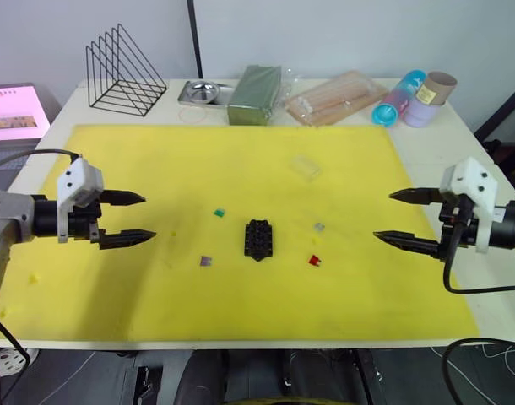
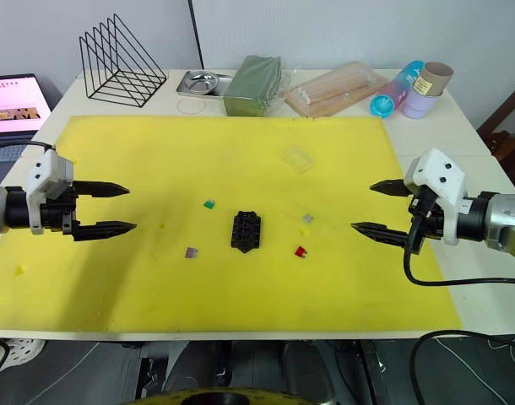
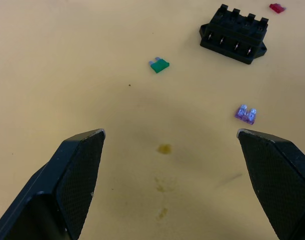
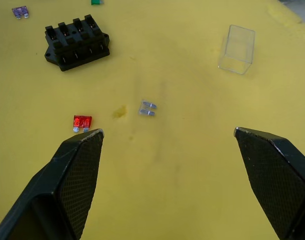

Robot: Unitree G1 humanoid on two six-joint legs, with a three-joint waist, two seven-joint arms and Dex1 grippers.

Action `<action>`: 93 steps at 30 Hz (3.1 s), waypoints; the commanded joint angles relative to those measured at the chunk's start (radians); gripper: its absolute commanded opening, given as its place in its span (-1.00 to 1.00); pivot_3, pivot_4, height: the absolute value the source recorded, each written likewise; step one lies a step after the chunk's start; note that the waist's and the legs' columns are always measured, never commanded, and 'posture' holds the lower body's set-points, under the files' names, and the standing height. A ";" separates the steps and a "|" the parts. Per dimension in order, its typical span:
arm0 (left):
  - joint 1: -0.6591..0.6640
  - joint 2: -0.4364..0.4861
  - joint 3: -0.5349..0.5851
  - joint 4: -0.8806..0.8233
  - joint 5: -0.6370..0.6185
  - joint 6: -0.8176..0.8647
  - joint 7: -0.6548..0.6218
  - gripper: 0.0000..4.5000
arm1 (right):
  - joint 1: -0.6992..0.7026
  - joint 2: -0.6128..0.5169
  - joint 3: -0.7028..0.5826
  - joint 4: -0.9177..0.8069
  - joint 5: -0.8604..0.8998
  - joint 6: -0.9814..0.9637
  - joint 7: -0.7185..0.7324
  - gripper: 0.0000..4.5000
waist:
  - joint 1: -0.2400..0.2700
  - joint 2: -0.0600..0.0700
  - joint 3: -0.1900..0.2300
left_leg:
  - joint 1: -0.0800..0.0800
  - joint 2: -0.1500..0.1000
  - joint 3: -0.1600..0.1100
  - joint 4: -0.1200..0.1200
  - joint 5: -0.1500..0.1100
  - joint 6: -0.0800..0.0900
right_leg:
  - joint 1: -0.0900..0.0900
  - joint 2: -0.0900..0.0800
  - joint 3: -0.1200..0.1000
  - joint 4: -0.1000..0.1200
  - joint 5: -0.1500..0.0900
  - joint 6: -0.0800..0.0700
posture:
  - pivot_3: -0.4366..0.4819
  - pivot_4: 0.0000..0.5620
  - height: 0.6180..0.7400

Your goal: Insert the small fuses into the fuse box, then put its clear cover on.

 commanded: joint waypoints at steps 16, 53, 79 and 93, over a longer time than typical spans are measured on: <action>-0.017 -0.001 0.012 -0.007 -0.033 0.042 0.010 1.00 | 0.001 0.000 -0.026 -0.018 0.016 0.000 -0.024 0.99 | 0.000 0.000 0.000 | 0.000 0.000 0.000 0.000 0.000 0.000 | 0.000 0.000 0.000 0.000 0.000 0.000 | -0.05 -0.47 1.00; 0.049 -0.199 0.175 -0.094 -0.685 1.166 0.466 0.13 | -0.428 0.272 0.425 -0.131 0.039 0.090 -0.164 1.00 | 0.001 0.000 0.000 | 0.000 0.000 -0.006 0.002 0.000 0.000 | 0.000 -0.001 -0.001 0.003 0.000 0.000 | -0.05 -0.47 1.00; 0.163 -0.513 0.207 -0.067 -1.072 1.049 1.169 0.13 | -0.430 0.282 0.414 -0.156 0.051 0.133 -0.217 1.00 | 0.007 0.001 -0.002 | 0.001 -0.003 -0.007 0.002 0.000 0.000 | 0.002 -0.009 -0.002 0.002 0.001 0.000 | -0.05 -0.47 1.00; 0.240 -0.513 0.132 -0.125 -1.178 0.894 1.329 0.13 | -0.430 0.289 0.415 -0.165 0.053 0.144 -0.224 1.00 | 0.007 0.001 -0.002 | 0.001 -0.007 -0.007 0.003 0.000 0.000 | 0.004 -0.014 -0.003 0.002 0.000 0.001 | -0.05 -0.47 1.00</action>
